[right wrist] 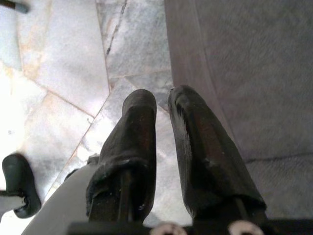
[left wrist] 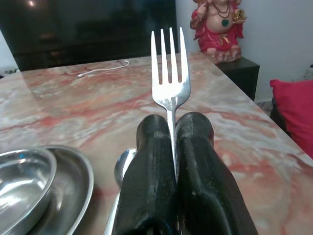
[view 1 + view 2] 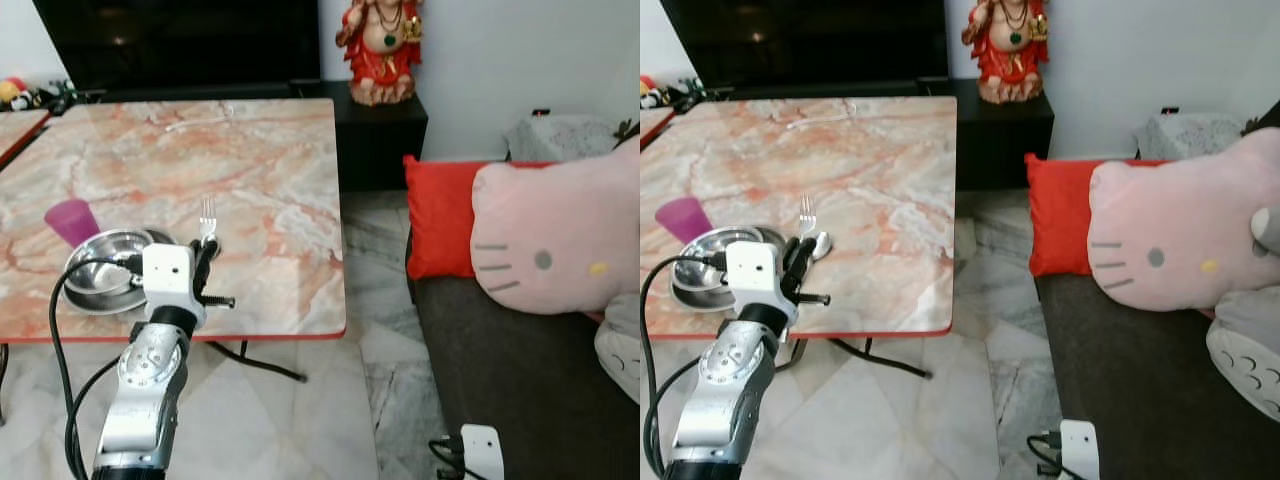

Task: Setting the table

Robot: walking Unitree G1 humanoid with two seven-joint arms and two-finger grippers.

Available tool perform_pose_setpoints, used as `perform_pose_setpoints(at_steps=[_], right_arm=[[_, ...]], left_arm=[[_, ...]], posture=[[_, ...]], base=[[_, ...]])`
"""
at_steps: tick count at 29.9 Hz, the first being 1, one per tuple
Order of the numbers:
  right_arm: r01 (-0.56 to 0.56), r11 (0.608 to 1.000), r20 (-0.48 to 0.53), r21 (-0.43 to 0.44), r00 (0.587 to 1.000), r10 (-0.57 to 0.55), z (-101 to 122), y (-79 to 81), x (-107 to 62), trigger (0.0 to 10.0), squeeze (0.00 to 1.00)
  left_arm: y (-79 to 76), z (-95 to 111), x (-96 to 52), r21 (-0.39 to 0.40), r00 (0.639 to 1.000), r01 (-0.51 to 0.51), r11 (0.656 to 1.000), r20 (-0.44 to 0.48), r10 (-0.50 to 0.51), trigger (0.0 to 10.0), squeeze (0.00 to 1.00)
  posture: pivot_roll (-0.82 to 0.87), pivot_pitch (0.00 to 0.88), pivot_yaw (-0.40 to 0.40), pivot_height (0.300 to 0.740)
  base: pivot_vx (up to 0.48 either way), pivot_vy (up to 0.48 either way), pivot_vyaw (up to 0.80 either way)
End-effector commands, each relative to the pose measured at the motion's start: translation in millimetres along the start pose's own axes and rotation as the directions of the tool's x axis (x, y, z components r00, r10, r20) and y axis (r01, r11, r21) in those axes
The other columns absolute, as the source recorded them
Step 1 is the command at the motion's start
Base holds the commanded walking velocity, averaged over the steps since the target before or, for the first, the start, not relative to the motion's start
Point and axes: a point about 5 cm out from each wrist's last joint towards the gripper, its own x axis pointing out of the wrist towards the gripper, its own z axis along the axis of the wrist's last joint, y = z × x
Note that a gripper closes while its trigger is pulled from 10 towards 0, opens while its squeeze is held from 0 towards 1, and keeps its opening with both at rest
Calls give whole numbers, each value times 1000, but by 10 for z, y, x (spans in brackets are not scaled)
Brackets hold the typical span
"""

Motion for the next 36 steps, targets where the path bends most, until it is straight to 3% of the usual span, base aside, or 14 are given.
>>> perform_pose_setpoints(at_steps=[1, 8, 18, 22, 25, 30, 36], right_arm=[[-11, 1000, 14, -2, 1000, 11, 40, 48, 6, 10000, 0], [-11, 1000, 13, -3, 1000, 11, 47, 53, 8, 10000, 0], [-9, 1000, 5, -4, 1000, 9, 17, 33, 2, 10000, 0], [-8, 1000, 3, -3, 1000, 8, 12, 27, 1, 10000, 0], [-8, 1000, 3, -3, 1000, 8, 14, 27, 2, 10000, 0], [-8, 1000, 3, -3, 1000, 8, 17, 28, 3, 10000, 0], [-11, 1000, 2, -9, 1000, 11, 21, 33, 4, 10000, 0]], left_arm=[[12, -9, 1, 8, 1000, 0, 1000, -11, 0, 10000, 0], [-13, -16, 0, -5, 1000, 24, 1000, -16, -24, 10000, 0], [-144, -71, -31, -1, 985, 158, 987, -62, -158, 10000, 0], [-135, -131, -52, 18, 976, 187, 982, -115, -184, 10000, 0], [-171, -201, -99, 27, 951, 263, 964, -178, -254, 10000, 0], [-177, -233, -115, 40, 942, 275, 961, -208, -262, 10000, 0], [-125, -317, -124, 78, 941, 231, 970, -272, -202, 10000, 0]], posture=[[-42, 46, 43, 732], [-39, 48, 42, 732], [-38, 50, 45, 732], [-37, 49, 46, 732], [-36, 49, 46, 732], [-35, 52, 46, 732], [-31, 49, 45, 732]], base=[[401, 0, 0], [185, 0, 0], [0, 0, 0], [0, 0, 0], [0, 0, 0], [0, 0, 0], [0, 0, 0]])
